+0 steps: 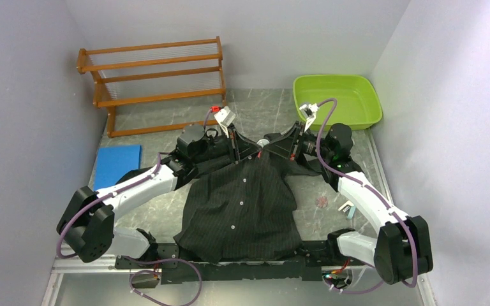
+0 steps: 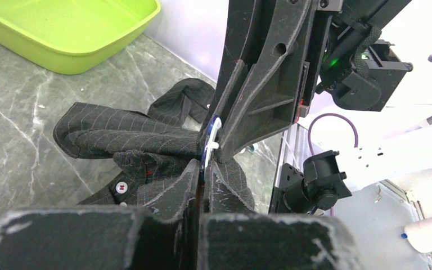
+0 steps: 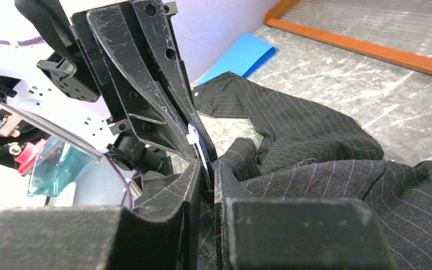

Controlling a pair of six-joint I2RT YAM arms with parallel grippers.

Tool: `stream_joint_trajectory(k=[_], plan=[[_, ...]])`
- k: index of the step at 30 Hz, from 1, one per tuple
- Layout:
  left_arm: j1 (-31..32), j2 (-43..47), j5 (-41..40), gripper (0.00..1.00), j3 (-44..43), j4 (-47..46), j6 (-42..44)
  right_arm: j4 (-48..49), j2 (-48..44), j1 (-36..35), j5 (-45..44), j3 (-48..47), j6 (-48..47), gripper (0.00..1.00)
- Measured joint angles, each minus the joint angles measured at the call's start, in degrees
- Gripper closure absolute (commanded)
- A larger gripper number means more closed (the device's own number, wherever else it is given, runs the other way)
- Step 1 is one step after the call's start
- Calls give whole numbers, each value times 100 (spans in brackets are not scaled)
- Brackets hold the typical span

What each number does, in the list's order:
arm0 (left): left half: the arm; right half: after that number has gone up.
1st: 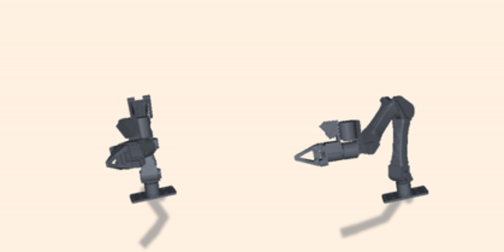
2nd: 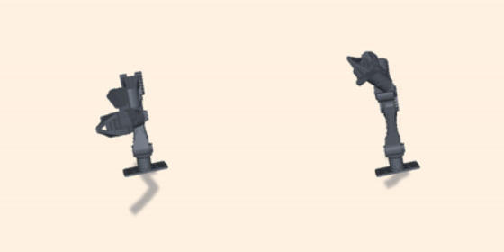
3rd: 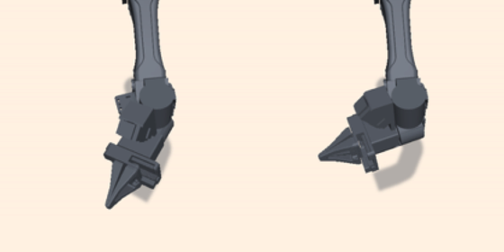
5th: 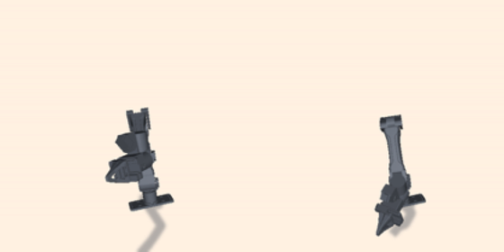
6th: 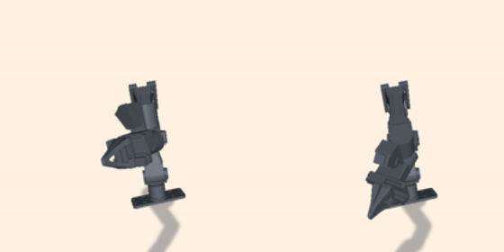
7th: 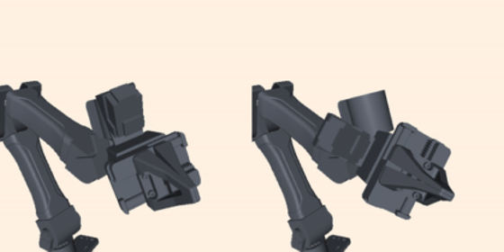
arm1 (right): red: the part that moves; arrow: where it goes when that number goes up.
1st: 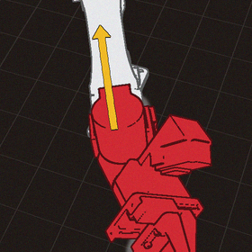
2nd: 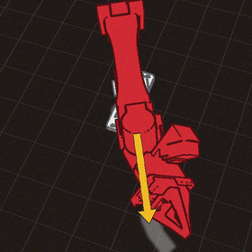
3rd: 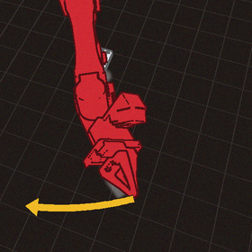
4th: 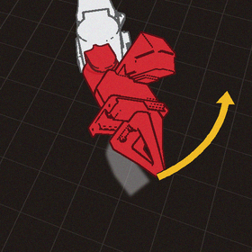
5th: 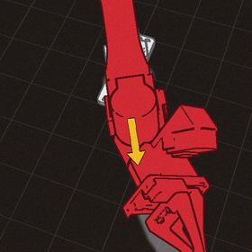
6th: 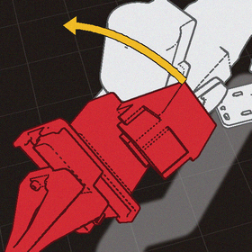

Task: Pin the brooch onto the clothing
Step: Pin the brooch to the clothes.

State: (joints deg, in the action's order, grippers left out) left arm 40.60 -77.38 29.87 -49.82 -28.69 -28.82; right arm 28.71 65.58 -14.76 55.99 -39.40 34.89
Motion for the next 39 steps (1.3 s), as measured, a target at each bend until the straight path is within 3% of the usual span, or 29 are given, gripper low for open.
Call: stream_joint_trajectory(k=[4, 5, 7, 12, 18, 25, 33, 34, 37, 39], plan=[[0, 24, -13, 97, 63, -116, -57, 116, 0, 4, -4, 22, 120, 99], [0, 35, -22, 97, 79, -133, -59, 127, 0, 4, -2, 24, 140, 94], [7, 57, -35, 97, 96, -162, -61, 181, 2, 2, -2, 33, 195, 79], [48, 107, 39, 97, 149, -57, -55, 507, 2, 46, -225, 101, 365, 30], [122, 118, 111, 97, 192, 192, -11, 804, -122, 111, -632, 186, 378, 4], [214, 264, -479, 97, -11, 1233, 529, 363, -719, 111, -1285, 221, 50, 0], [1226, 258, -3241, 91, -975, 3091, 1853, -1102, -914, 142, -2570, 216, -98, 0], [1333, 247, -3615, 87, -1027, 3217, 1996, -1309, -933, 155, -2741, 216, -81, 0], [1598, 92, -4594, 48, -1113, 3449, 2457, -1801, -1047, 177, -3097, 240, -7, 0], [1784, -142, -5143, 32, -1191, 3589, 2802, -2157, -1189, 188, -3342, 280, 90, 0]])
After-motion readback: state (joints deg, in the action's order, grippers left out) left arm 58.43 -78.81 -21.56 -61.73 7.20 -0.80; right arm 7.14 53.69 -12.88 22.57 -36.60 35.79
